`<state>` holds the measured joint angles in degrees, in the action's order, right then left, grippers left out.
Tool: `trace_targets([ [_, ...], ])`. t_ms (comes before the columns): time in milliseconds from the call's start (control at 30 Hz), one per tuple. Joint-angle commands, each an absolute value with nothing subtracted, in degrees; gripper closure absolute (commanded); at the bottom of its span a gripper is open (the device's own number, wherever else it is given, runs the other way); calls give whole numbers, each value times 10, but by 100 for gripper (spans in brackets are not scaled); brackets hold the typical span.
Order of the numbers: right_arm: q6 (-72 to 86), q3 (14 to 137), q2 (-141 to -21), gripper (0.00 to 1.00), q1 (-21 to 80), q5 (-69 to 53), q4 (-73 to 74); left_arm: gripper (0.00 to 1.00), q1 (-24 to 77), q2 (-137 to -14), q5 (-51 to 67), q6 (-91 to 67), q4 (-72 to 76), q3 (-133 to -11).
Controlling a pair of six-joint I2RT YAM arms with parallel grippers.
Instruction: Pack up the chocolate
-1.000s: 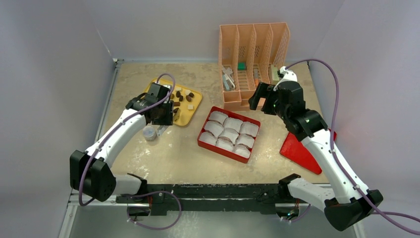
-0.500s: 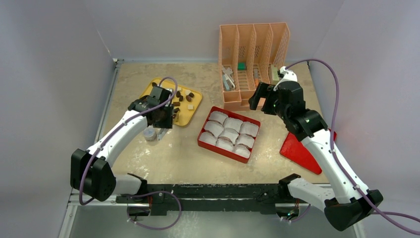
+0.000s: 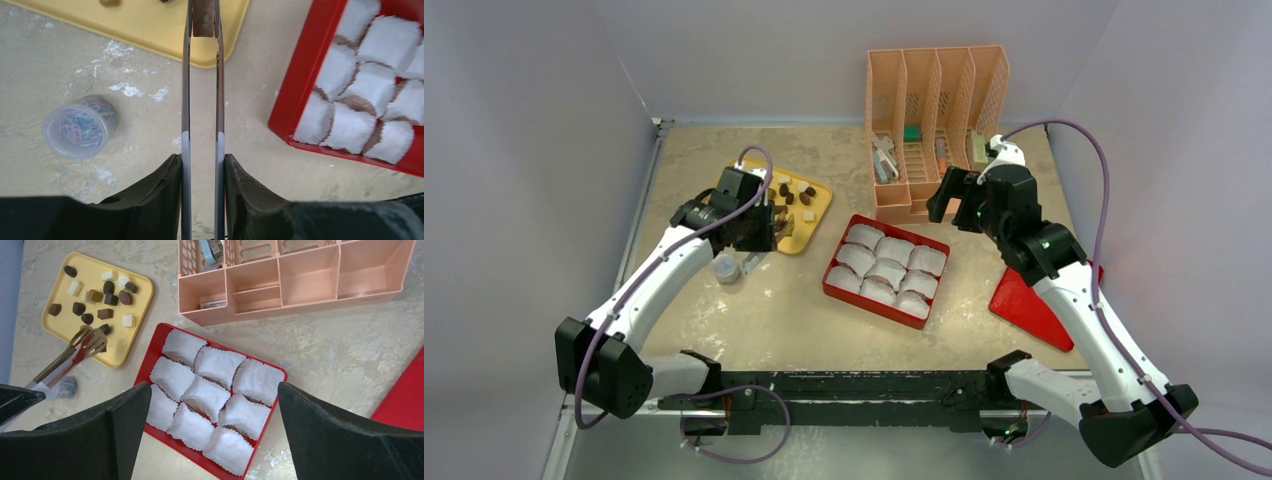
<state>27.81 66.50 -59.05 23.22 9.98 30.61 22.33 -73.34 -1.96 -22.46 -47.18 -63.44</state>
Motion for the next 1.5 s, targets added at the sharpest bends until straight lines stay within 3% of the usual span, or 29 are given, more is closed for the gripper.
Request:
trace_targets([
  [0,268,665,-572,2,230,119,303,86,228,-698,32,-258,-424,-686],
  [233,267,660,-565,2,230,122,303,87,249,-692,77,-294,-382,-705],
  [767,265,665,-572,1,230,116,298,86,407,-762,38,-342,-292,-700],
  [1167,264,661,-563,1,230,125,303,82,430,-812,-22,-314,-290,-687],
  [1467,265,662,-560,1,231,124,306,72,434,-829,-24,-307,-290,-678],
])
